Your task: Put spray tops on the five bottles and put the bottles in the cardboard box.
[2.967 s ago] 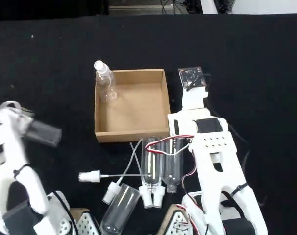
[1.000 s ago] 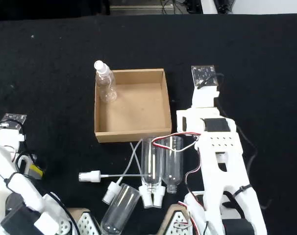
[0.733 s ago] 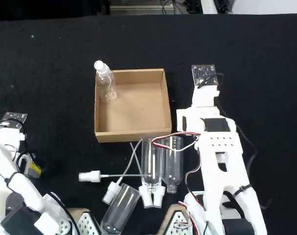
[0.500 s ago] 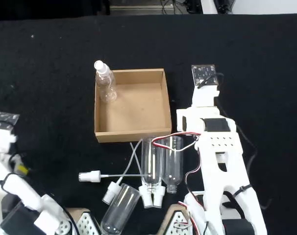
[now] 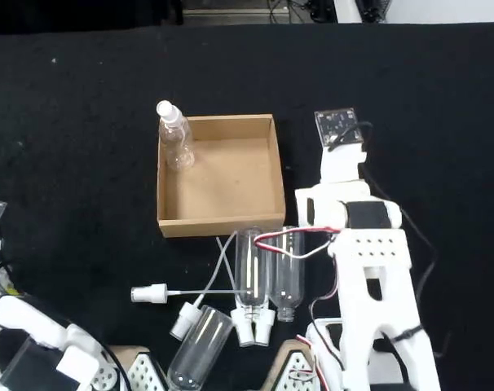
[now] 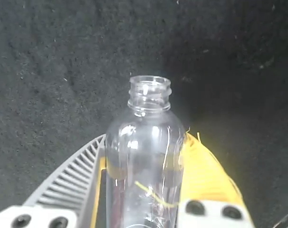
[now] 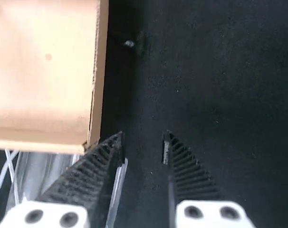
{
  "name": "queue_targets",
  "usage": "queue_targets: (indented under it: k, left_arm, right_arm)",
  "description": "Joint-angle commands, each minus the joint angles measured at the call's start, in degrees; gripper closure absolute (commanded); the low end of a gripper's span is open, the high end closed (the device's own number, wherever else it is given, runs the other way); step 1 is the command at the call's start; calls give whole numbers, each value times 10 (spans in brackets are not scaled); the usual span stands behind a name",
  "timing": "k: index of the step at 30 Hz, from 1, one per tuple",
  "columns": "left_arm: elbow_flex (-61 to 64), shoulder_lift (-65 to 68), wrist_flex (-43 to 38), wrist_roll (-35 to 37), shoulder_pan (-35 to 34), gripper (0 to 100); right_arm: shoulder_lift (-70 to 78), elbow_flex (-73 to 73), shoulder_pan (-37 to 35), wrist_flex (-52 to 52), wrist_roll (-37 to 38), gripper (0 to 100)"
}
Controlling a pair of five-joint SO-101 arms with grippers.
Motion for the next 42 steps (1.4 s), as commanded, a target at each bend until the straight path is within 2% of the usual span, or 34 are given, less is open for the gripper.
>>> queue_targets:
  k: [1,4,7,14,19,25,33,42]
  left_arm:
    - [-36,-11,-4,47,22,959]
    - [-31,-11,-3,82,22,959]
    - [-36,-11,42,84,24,959]
    - [-70,-11,73,78,-10,959]
    - [-63,-5,73,78,-40,959]
    - [-67,-4,68,76,-88,959]
    - [-79,-4,67,74,-153,959]
    - [-79,-4,67,74,-170,959]
  right_arm:
    - [-34,-50,-10,36,46,878]
    - [-27,-64,-67,83,113,878]
    - [-16,-82,-152,129,164,878]
    - [31,-146,-364,178,176,878]
    - [154,-188,-469,151,175,879]
    - [299,-262,-527,111,133,881]
    - [431,-356,-598,106,91,881]
    - [511,-412,-644,94,61,881]
